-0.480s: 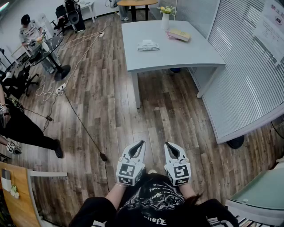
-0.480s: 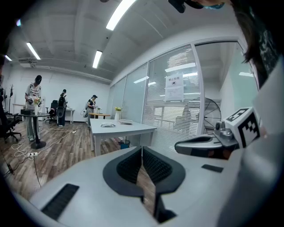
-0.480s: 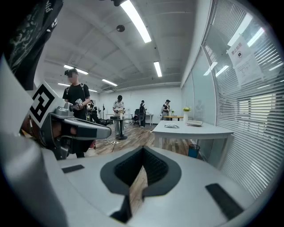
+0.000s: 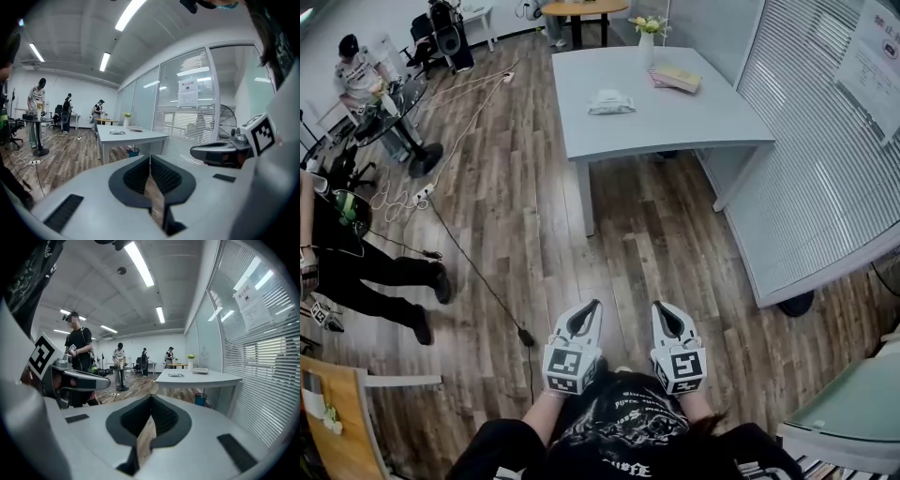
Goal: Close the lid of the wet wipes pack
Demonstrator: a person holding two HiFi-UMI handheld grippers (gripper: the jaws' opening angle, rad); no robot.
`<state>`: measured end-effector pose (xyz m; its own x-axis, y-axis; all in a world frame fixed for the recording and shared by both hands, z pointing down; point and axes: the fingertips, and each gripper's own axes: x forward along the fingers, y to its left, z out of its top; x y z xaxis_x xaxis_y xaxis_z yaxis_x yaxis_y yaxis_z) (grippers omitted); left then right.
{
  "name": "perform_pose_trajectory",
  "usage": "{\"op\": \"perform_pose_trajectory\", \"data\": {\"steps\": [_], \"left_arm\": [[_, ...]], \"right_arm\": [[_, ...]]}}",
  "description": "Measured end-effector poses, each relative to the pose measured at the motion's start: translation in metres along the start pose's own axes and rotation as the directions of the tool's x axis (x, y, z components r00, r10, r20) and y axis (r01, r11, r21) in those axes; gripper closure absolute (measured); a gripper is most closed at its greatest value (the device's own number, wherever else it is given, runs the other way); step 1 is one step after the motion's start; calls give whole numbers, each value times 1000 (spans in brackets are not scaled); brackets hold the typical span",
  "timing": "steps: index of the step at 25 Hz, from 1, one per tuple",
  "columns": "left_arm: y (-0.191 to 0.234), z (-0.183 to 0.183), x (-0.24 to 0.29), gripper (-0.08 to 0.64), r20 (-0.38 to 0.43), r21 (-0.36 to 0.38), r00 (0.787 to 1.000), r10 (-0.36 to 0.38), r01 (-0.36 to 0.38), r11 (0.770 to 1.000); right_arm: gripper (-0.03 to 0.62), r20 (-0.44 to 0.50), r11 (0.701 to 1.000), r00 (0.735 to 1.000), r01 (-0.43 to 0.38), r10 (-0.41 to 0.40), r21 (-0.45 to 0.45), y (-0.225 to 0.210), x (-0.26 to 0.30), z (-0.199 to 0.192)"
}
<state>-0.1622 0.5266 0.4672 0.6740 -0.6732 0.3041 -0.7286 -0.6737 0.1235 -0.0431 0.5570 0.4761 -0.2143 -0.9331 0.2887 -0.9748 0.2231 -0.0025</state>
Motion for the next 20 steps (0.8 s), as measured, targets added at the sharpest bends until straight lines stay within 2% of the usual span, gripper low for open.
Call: {"op": "perform_pose_trajectory", "data": {"steps": [11, 20], "left_arm": [[74, 27, 49, 546, 3, 37, 996, -91, 91, 995], [135, 35, 66, 546, -27, 72, 983, -182, 184, 980]], "right_arm": [[594, -13, 991, 991, 132, -132, 15, -9, 67, 21], [594, -36, 985, 986, 164, -162, 45, 27, 130, 28]]}}
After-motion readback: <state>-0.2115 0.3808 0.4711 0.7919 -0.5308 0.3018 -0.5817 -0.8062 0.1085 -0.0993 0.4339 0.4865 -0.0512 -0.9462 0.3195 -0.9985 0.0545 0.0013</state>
